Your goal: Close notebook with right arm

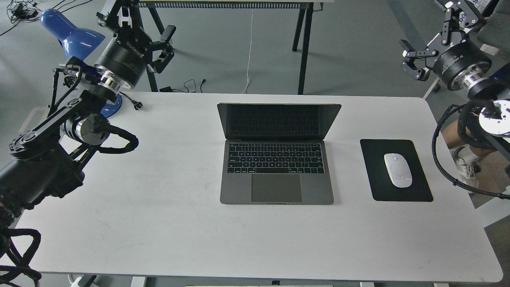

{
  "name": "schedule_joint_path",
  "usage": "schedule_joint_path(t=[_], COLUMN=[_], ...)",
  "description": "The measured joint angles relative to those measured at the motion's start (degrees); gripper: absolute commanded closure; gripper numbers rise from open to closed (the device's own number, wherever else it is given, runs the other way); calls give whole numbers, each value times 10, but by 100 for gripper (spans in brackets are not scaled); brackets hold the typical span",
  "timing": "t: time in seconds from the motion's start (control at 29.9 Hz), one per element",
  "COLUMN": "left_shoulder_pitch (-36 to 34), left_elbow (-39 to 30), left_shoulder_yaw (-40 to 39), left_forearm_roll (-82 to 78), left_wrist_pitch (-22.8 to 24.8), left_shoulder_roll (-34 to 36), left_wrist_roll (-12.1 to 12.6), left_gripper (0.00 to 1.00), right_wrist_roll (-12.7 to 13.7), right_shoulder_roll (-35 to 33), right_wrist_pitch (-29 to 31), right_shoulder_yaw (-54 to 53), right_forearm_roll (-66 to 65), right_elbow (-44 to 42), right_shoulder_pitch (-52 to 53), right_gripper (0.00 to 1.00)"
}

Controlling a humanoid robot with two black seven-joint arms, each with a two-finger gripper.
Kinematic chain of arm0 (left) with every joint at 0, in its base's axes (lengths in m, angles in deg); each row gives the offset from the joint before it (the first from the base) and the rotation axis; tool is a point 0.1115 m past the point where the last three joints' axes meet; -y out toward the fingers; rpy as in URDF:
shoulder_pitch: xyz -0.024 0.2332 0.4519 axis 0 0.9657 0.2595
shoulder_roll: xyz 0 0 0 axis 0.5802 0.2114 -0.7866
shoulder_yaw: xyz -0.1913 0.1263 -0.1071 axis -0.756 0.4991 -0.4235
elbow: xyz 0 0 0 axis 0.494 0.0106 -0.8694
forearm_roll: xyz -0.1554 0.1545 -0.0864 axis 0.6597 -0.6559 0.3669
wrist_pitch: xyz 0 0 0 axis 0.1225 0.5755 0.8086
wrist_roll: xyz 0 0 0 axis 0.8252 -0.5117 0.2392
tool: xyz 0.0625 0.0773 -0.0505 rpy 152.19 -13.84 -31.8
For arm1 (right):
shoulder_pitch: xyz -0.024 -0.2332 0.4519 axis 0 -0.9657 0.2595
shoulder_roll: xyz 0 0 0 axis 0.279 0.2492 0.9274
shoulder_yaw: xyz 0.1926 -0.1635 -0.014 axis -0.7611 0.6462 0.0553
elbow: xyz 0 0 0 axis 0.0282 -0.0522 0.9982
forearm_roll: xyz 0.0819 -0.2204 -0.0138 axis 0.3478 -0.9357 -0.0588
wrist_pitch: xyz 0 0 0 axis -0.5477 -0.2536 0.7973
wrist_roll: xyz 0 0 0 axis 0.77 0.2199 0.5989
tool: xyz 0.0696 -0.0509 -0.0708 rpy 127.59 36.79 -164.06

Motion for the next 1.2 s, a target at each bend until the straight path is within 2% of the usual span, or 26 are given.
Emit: schedule_joint_path(t=[0.3, 1.2], left_shoulder_pitch=[7, 9], left_elbow=[-13, -8], left_shoulder_yaw=[1, 1], left_forearm_roll=[-21, -20], left_wrist_pitch=[-16, -8], left_shoulder_roll=[1, -1], left_wrist_roll=[-5, -5], left_gripper=[0, 0], right_wrist_roll=[0, 0], right_shoulder_roll=[-2, -14], right_wrist_pitch=[-4, -4], right_shoulder_yaw=[2, 3], right_forearm_roll=[0, -25], right_elbow=[3, 18], right_shoulder_pitch=[-3, -1], right_gripper=[0, 0])
